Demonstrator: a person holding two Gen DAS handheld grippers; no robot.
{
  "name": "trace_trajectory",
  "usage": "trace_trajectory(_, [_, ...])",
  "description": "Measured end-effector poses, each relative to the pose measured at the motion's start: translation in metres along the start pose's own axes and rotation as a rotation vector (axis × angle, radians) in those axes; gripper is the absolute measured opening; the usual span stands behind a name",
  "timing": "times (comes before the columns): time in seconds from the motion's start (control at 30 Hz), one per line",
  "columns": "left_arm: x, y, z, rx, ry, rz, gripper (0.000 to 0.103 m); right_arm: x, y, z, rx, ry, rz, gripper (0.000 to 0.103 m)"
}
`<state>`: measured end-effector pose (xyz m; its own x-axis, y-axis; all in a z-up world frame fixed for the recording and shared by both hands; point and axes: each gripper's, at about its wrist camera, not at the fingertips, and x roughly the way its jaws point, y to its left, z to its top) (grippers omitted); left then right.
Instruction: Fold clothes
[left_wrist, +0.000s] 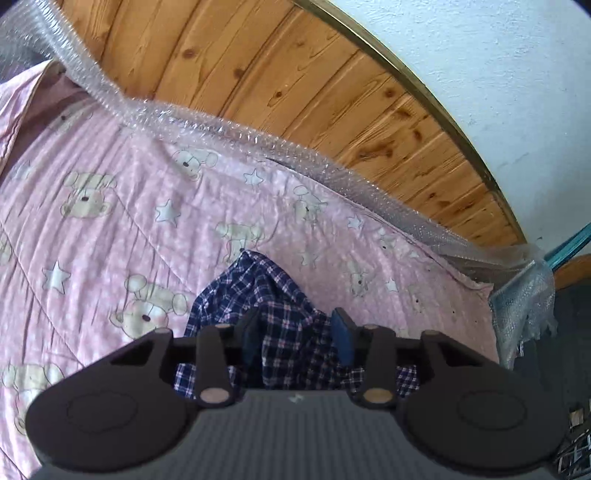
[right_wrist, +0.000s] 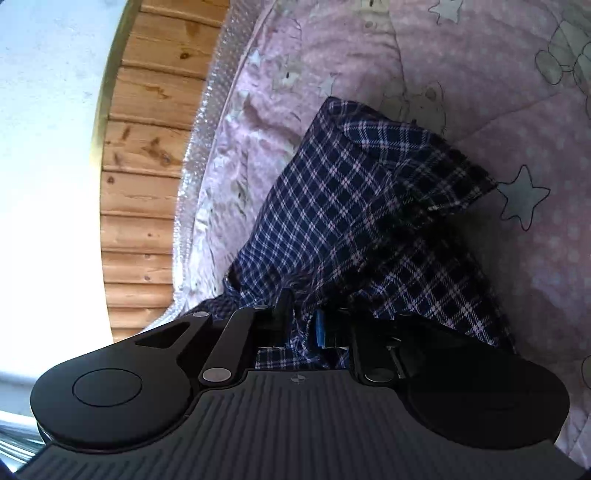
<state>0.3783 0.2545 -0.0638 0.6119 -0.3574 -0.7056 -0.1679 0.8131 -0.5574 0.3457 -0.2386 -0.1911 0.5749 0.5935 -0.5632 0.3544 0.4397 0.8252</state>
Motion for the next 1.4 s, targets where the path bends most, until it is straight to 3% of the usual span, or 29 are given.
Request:
trace_trajectory(0.1, [0.007, 0.003, -0.005, -0.026, 0.063, -0.037, 0.056, 0.0, 0.002, -0.001, -0.022, 0.009, -0.003, 0.035])
trace_trajectory(0.2, [0.016, 0.01, -0.023, -0.059, 0.111, -0.03, 0.053, -0.001, 0.005, -0.003, -0.05, 0.021, -0.006, 0.035])
trace_trajectory(0.23, [0.019, 0.012, -0.028, -0.07, 0.121, -0.018, 0.049, -0.001, 0.006, -0.003, -0.059, 0.025, -0.008, 0.034])
trace_trajectory(0.27, [0.022, 0.015, -0.034, -0.081, 0.13, -0.006, 0.025, -0.001, 0.006, -0.004, -0.068, 0.029, -0.009, 0.023])
trace_trajectory(0.3, [0.023, 0.017, -0.037, -0.099, 0.137, -0.004, 0.003, -0.001, 0.007, -0.004, -0.077, 0.033, -0.01, 0.003])
trace_trajectory(0.33, [0.019, 0.018, -0.038, -0.115, 0.125, -0.015, 0.002, -0.002, 0.008, -0.005, -0.087, 0.037, -0.011, 0.003])
trace_trajectory(0.47, [-0.014, 0.017, -0.042, -0.156, 0.074, -0.062, 0.002, -0.012, 0.015, -0.006, -0.126, 0.042, -0.015, 0.0])
trace_trajectory(0.63, [-0.049, 0.024, -0.063, -0.19, 0.113, -0.099, 0.002, -0.048, 0.02, -0.004, -0.149, 0.052, -0.004, 0.0])
trace_trajectory(0.77, [-0.038, 0.048, -0.103, -0.223, 0.207, -0.011, 0.002, -0.057, 0.011, -0.015, -0.184, 0.128, -0.055, 0.0])
trace_trajectory(0.93, [-0.012, 0.066, -0.125, -0.228, 0.214, 0.041, 0.005, -0.038, -0.016, -0.029, -0.219, 0.156, -0.147, 0.0])
trace_trajectory(1.03, [-0.016, 0.062, -0.122, -0.189, 0.204, 0.058, 0.011, -0.036, -0.025, -0.024, -0.152, 0.145, -0.088, 0.013])
trace_trajectory(1.1, [-0.027, 0.058, -0.119, -0.153, 0.178, 0.07, 0.021, -0.047, -0.029, -0.016, -0.128, 0.094, -0.071, 0.038])
trace_trajectory(1.2, [-0.035, 0.059, -0.115, -0.125, 0.146, 0.076, 0.036, -0.057, -0.037, -0.004, -0.101, 0.03, -0.063, 0.041])
trace_trajectory(1.23, [-0.032, 0.057, -0.114, -0.118, 0.149, 0.088, 0.035, -0.057, -0.041, 0.0, -0.093, 0.016, -0.063, 0.041])
trace_trajectory(1.27, [-0.027, 0.058, -0.113, -0.115, 0.152, 0.096, 0.03, -0.057, -0.044, 0.003, -0.086, 0.002, -0.063, 0.034])
trace_trajectory(1.3, [-0.022, 0.058, -0.113, -0.112, 0.155, 0.104, 0.02, -0.058, -0.048, 0.007, -0.078, -0.012, -0.063, 0.012])
trace_trajectory(1.37, [-0.013, 0.062, -0.115, -0.099, 0.167, 0.148, 0.011, -0.058, -0.05, 0.011, -0.098, -0.034, -0.089, 0.001])
trace_trajectory(1.4, [-0.013, 0.063, -0.117, -0.104, 0.156, 0.143, 0.011, -0.058, -0.045, 0.008, -0.154, -0.033, -0.144, 0.001])
